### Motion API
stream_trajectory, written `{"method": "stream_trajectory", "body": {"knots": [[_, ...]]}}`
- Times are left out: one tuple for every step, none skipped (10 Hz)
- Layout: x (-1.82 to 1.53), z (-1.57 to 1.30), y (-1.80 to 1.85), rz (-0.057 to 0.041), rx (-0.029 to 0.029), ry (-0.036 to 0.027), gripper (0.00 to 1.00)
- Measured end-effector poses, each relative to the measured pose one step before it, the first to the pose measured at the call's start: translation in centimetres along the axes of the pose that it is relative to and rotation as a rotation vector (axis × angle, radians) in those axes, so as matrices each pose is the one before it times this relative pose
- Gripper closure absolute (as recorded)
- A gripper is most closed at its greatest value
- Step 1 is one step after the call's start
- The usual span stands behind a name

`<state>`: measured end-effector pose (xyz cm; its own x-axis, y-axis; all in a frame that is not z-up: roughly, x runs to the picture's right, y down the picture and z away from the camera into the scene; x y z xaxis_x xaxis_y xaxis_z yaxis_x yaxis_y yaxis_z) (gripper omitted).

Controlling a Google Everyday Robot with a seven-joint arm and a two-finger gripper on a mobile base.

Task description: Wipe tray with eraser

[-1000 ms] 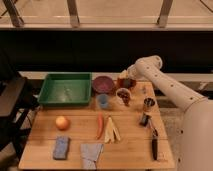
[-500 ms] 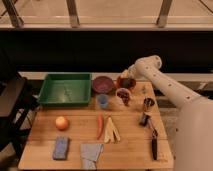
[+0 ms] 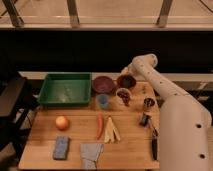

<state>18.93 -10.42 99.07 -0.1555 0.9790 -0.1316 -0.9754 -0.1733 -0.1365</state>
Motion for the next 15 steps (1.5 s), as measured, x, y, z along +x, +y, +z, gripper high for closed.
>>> {"method": "stream_trajectory", "body": {"knots": [[0.257, 0.368, -0.080, 0.00777, -0.00132, 0.00727, 0.35], [0.207, 0.266, -0.209, 0.00810, -0.00112, 0.00659, 0.35], [0.205, 0.322, -0.211, 0.00880, -0.00372, 0.00788, 0.35], [0.267, 0.429, -0.072, 0.01035, -0.00740, 0.01116, 0.37], [0.245, 0.354, -0.047, 0.01099, -0.00637, 0.00931, 0.45], [0.084, 0.182, 0.022, 0.00468, -0.00449, 0.00464, 0.54], [0.110, 0.053, -0.044, 0.00383, -0.00357, 0.00315, 0.64], [0.080, -0.019, 0.088, 0.00233, -0.00477, 0.00103, 0.74], [0.045, -0.124, 0.139, 0.00043, -0.00542, -0.00139, 0.84], [0.006, -0.168, 0.234, -0.00102, -0.00549, -0.00312, 0.94], [-0.084, -0.311, 0.297, -0.00218, -0.00636, -0.00699, 1.00], [-0.312, -0.520, 0.113, -0.00324, -0.00163, -0.01231, 1.00], [-0.574, -0.848, 0.212, -0.00673, -0.00196, -0.01897, 1.00], [-0.785, -1.139, 0.366, -0.01005, -0.00398, -0.02487, 1.00], [-0.833, -1.177, 0.478, -0.01231, -0.00656, -0.02659, 1.00]]}}
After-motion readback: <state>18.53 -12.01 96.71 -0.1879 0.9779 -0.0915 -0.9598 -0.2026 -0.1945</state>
